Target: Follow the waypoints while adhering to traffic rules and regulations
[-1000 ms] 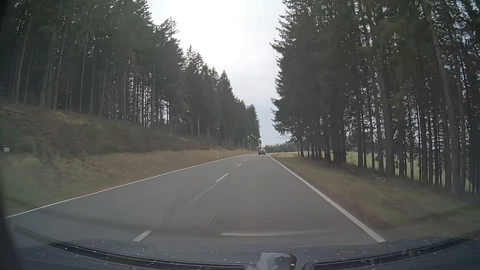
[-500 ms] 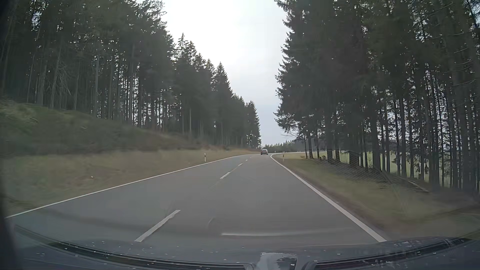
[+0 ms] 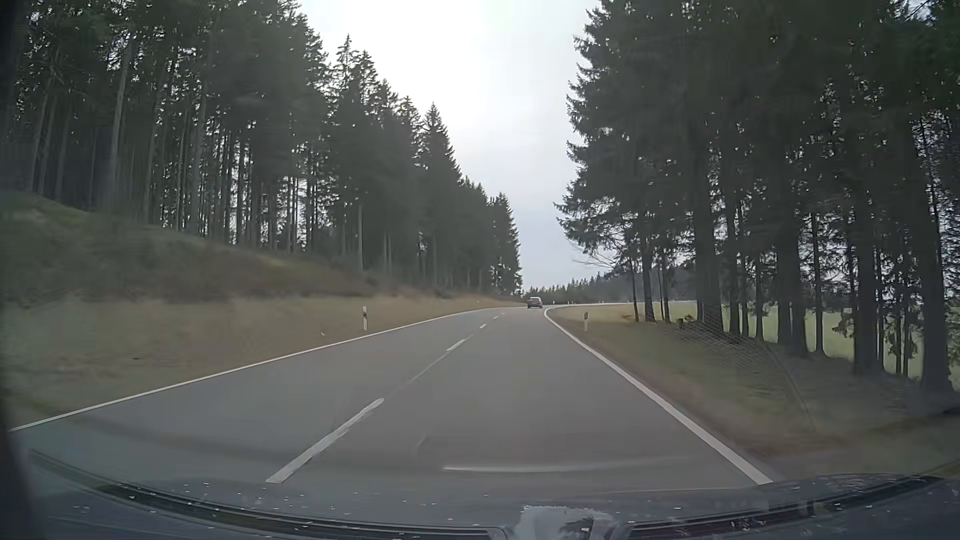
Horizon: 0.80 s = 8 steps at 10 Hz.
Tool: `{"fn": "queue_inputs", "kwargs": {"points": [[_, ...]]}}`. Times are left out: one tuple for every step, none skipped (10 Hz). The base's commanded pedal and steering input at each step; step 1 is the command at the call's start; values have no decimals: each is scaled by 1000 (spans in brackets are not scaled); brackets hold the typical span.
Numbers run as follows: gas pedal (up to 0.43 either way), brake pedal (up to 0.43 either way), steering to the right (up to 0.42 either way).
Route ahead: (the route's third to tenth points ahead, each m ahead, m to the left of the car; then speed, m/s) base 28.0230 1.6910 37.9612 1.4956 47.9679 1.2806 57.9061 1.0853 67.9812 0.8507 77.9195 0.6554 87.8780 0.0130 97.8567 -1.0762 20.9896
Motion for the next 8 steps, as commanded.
{"fn": "queue_inputs", "kwargs": {"points": [[220, 0, -1], [220, 0, -1], [209, 0, -1], [209, 0, -1], [209, 0, -1], [197, 0, -1], [197, 0, 0], [189, 0, 0]]}}
